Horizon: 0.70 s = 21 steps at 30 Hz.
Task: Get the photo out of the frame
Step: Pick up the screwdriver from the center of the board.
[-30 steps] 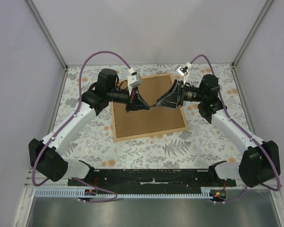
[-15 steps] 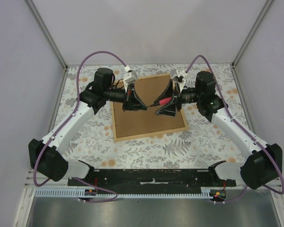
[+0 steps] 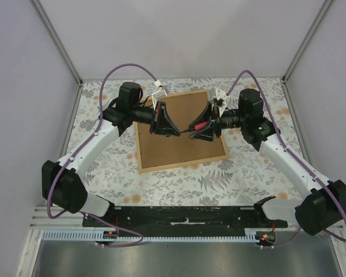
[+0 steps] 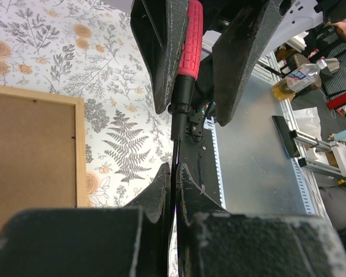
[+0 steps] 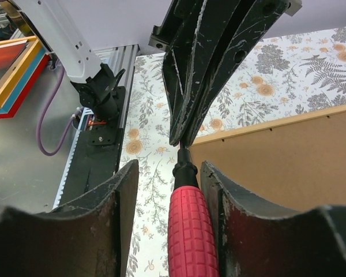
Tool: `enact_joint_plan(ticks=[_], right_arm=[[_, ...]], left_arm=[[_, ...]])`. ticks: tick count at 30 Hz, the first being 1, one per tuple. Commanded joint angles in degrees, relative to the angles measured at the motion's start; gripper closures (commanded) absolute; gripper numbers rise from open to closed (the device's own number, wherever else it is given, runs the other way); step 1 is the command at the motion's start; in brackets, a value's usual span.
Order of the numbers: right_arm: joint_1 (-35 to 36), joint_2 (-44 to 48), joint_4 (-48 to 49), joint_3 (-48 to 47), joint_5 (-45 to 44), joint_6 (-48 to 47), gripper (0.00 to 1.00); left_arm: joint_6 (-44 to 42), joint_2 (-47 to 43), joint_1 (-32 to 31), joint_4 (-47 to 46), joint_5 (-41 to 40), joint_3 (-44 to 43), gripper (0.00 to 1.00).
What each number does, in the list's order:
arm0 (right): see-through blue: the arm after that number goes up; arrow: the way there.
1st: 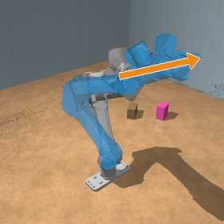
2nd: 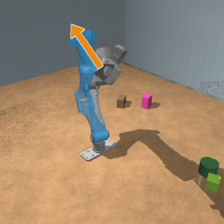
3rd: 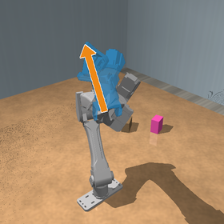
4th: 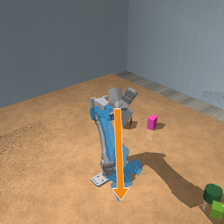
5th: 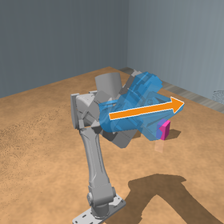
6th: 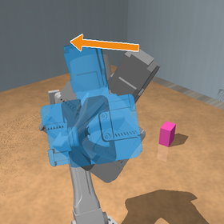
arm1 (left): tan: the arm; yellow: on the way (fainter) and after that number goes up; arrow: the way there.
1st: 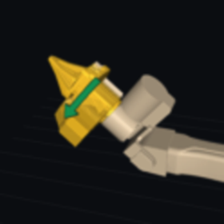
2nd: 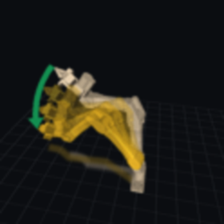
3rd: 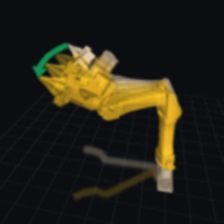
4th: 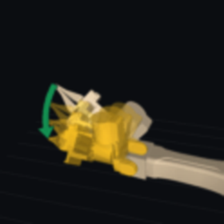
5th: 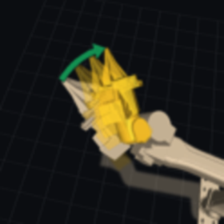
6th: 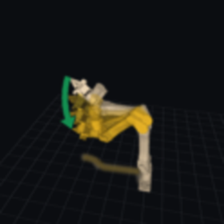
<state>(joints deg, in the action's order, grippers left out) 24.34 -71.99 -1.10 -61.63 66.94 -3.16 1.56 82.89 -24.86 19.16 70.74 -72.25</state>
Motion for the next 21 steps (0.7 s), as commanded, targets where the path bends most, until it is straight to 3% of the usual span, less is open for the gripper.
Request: enact_joint_plan(ticks=[1,9,11,15,21], right_arm=[[3.52,1.32,0.66,0.37,2.14,-1.23,0.50],[5.46,0.36,-5.31,-1.21,0.21,-7.03,0.81],[5.55,0.18,-5.84,-1.39,0.04,-7.30,1.00],[5.72,0.09,-6.02,-1.65,-0.66,-6.95,1.00],[4.41,-0.96,-3.92,-0.87,-2.60,-3.62,1.00]], left_arm=[[2.74,0.34,-0.80,-6.32,-0.25,-0.61,0.98],[3.53,0.52,-0.71,-7.12,-0.60,-0.70,0.98],[3.71,0.43,-0.71,-7.29,-0.69,-0.70,0.98],[4.15,0.34,-0.01,-7.73,-1.30,-0.96,0.97],[4.33,-1.24,6.21,-6.77,-2.89,-2.72,0.57]])
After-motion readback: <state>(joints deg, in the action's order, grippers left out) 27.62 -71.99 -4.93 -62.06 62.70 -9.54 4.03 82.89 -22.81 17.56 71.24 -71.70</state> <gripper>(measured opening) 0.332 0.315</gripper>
